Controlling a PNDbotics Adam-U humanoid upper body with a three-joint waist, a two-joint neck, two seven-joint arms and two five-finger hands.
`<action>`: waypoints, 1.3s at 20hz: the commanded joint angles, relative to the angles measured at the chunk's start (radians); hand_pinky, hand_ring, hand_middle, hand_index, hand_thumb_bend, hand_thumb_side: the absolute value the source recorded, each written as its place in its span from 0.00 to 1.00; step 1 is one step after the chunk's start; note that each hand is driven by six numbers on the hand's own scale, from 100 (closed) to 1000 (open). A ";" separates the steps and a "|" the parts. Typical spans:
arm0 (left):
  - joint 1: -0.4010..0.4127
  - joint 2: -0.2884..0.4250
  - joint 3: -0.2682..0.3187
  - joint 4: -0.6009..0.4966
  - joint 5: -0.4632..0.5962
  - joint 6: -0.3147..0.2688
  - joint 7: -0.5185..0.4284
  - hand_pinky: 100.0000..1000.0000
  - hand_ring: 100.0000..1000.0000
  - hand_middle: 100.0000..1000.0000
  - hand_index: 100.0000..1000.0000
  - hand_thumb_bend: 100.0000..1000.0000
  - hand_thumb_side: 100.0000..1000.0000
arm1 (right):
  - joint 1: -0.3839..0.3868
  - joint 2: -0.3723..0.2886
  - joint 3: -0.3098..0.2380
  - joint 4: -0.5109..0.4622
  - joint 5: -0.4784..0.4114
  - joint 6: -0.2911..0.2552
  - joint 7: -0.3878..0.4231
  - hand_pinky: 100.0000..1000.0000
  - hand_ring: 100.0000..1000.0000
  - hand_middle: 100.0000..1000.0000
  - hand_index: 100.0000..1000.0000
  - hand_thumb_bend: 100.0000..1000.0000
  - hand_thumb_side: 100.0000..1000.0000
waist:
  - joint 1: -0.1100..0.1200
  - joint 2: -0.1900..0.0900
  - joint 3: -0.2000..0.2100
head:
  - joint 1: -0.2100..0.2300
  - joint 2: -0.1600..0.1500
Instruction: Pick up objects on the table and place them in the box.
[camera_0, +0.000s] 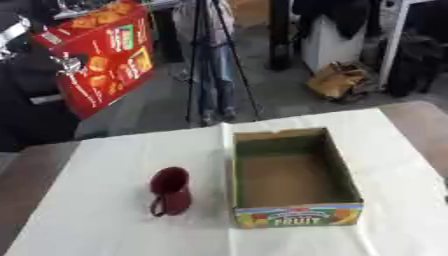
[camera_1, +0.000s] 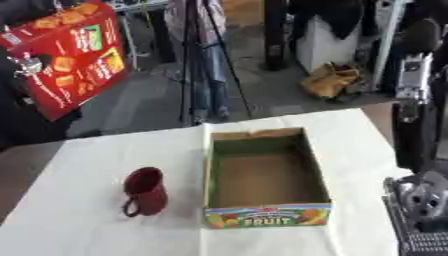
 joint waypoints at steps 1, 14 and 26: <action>-0.049 0.006 -0.004 -0.035 0.013 -0.005 -0.013 0.00 0.23 0.33 0.43 0.12 0.39 | -0.011 -0.016 -0.003 -0.017 0.002 0.005 -0.001 0.99 0.91 0.86 0.84 0.00 1.00 | -0.002 -0.025 -0.003 | 0.002 0.011; -0.134 -0.092 -0.041 -0.055 0.019 -0.018 -0.050 0.00 0.23 0.33 0.43 0.12 0.39 | -0.012 -0.011 0.004 -0.017 0.001 0.008 0.005 0.99 0.92 0.86 0.84 0.00 1.00 | 0.002 -0.034 -0.015 | 0.005 0.017; -0.173 -0.202 -0.086 -0.041 0.007 -0.041 -0.075 0.00 0.23 0.33 0.44 0.11 0.39 | -0.018 -0.006 0.009 -0.017 -0.001 0.009 0.008 0.99 0.92 0.86 0.84 0.00 1.00 | 0.002 -0.031 -0.037 | 0.010 0.010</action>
